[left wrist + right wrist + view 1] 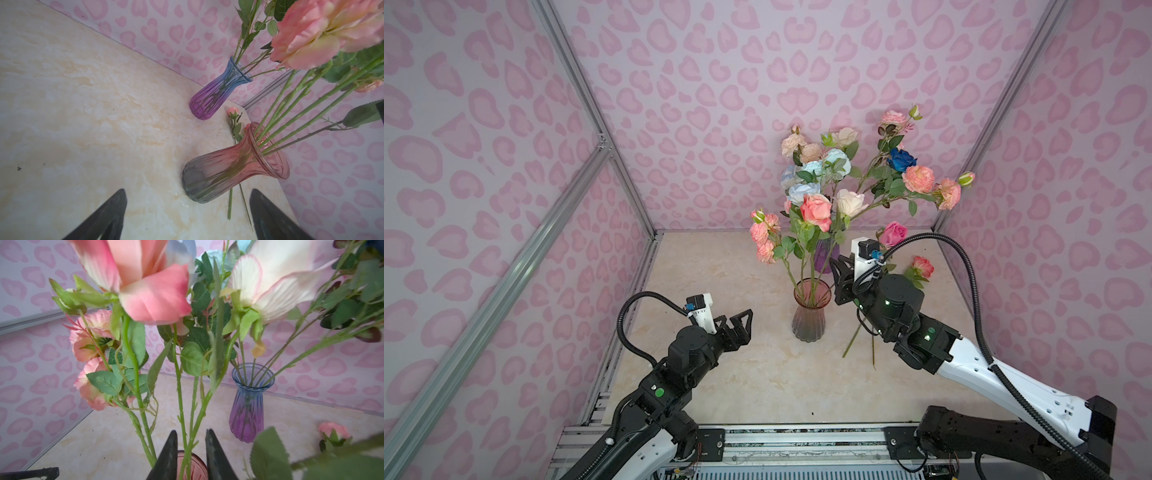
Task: Arrange the flowers into the vase
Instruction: 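Carry the white rose over the red vase and lower its stem in, then open the right gripper and move it back to the rose bunch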
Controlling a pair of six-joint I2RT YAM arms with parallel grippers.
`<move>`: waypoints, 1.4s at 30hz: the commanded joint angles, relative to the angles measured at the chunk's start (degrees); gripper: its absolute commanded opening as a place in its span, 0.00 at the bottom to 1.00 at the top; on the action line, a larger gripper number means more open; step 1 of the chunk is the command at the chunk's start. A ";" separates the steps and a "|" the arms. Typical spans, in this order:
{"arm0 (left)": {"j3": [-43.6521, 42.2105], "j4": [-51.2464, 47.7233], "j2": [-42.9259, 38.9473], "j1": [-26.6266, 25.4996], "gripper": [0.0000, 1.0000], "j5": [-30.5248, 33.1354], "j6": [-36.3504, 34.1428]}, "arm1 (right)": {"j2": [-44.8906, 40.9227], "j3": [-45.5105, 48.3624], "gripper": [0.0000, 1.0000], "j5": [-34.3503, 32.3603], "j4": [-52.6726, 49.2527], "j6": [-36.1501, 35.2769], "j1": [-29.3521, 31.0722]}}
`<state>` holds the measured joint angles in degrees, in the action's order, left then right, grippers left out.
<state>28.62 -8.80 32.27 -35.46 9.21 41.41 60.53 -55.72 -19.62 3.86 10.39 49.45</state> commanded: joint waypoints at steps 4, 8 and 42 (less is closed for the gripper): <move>1.02 4.69 3.07 0.04 0.93 -0.79 -0.19 | -5.97 2.67 0.28 -3.89 -7.94 -0.31 0.28; 1.92 6.11 5.37 0.04 0.93 -1.82 -0.25 | -11.89 5.45 0.28 -6.36 -10.18 0.94 0.16; -6.06 14.71 13.07 -0.03 0.91 -9.95 7.75 | 41.99 -4.04 0.35 24.15 -14.87 28.39 -50.77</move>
<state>22.74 4.36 46.41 -35.53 -1.54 48.97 101.01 -58.96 3.38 -11.84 36.95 -1.48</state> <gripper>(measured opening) 0.907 0.350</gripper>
